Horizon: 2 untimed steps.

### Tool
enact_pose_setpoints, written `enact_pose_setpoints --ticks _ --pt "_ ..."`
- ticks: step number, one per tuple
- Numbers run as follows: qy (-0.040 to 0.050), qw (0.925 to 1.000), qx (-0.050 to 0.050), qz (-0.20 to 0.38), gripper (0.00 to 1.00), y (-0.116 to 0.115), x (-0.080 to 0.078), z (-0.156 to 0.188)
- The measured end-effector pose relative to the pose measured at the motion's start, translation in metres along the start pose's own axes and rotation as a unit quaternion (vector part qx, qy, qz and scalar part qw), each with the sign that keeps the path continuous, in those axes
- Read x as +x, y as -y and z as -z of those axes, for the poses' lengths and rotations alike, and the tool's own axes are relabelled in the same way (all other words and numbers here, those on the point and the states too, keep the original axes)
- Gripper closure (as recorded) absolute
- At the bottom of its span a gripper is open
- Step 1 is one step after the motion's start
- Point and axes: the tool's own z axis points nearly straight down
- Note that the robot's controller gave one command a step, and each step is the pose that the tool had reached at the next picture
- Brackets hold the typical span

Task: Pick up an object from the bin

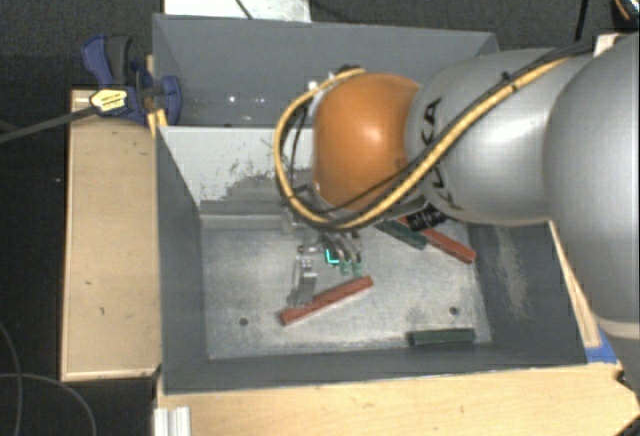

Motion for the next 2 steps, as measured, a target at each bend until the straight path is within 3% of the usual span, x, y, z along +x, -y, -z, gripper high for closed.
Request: enact_pose_setpoints --ticks 1,2 --pt "0.0020 0.9995 0.000 -0.031 0.00 0.011 0.018 -0.014" --pt "-0.0003 0.9990 0.001 -0.045 0.00 0.034 0.026 -0.091"
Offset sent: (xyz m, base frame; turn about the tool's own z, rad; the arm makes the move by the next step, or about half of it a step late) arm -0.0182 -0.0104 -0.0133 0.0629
